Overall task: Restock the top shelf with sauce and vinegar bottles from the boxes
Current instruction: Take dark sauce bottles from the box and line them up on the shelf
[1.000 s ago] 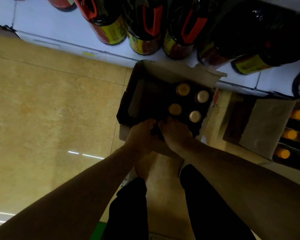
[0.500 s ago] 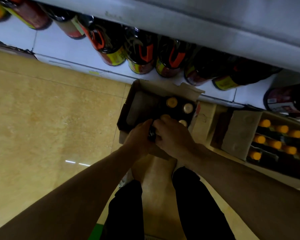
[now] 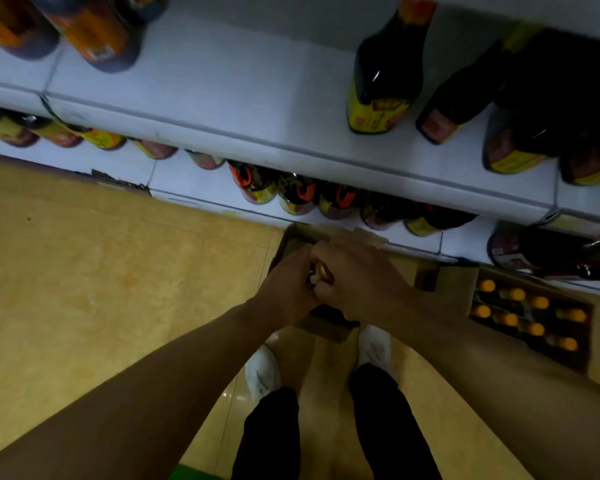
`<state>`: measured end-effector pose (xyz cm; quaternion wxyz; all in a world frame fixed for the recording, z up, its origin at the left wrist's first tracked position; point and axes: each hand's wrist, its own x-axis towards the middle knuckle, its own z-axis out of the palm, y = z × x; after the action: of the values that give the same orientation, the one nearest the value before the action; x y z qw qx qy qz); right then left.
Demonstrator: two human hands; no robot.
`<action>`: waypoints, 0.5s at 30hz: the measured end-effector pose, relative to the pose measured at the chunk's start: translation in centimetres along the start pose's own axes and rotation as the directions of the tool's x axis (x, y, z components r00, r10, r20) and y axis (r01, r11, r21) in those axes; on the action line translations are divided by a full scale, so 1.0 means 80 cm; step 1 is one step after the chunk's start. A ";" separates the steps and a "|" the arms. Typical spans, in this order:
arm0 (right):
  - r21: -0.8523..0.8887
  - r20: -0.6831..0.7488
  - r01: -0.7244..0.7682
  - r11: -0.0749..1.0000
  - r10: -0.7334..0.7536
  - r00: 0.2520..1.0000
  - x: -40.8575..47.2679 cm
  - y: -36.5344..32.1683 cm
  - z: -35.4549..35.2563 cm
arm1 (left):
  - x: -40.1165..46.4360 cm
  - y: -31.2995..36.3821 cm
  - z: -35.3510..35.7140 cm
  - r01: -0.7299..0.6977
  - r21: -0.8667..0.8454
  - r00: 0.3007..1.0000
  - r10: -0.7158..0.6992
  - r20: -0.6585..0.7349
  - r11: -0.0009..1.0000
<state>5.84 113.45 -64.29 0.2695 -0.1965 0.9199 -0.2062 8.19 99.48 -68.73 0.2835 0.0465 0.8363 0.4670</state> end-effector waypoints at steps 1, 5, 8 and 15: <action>0.001 -0.011 0.014 1.000 -0.014 1.000 -0.004 -0.010 -0.016 | -0.006 0.013 -0.010 -0.012 0.003 1.000 0.012 -0.005 1.000; -0.021 -0.059 0.068 0.997 -0.069 0.996 -0.023 -0.051 -0.081 | -0.027 0.065 -0.049 -0.059 0.029 0.997 0.060 -0.041 0.998; -0.065 -0.064 0.073 0.995 -0.077 0.995 -0.036 -0.082 -0.132 | -0.043 0.108 -0.078 -0.098 0.029 0.993 0.100 -0.064 0.995; -0.131 -0.171 0.084 0.988 -0.106 0.980 -0.080 -0.156 -0.246 | -0.092 0.216 -0.152 -0.210 0.036 0.971 0.213 -0.104 0.977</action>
<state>2.60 111.42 -40.40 0.1639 -0.2372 0.9408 -0.1782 4.78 97.45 -46.69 0.1862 0.1137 0.8462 0.4861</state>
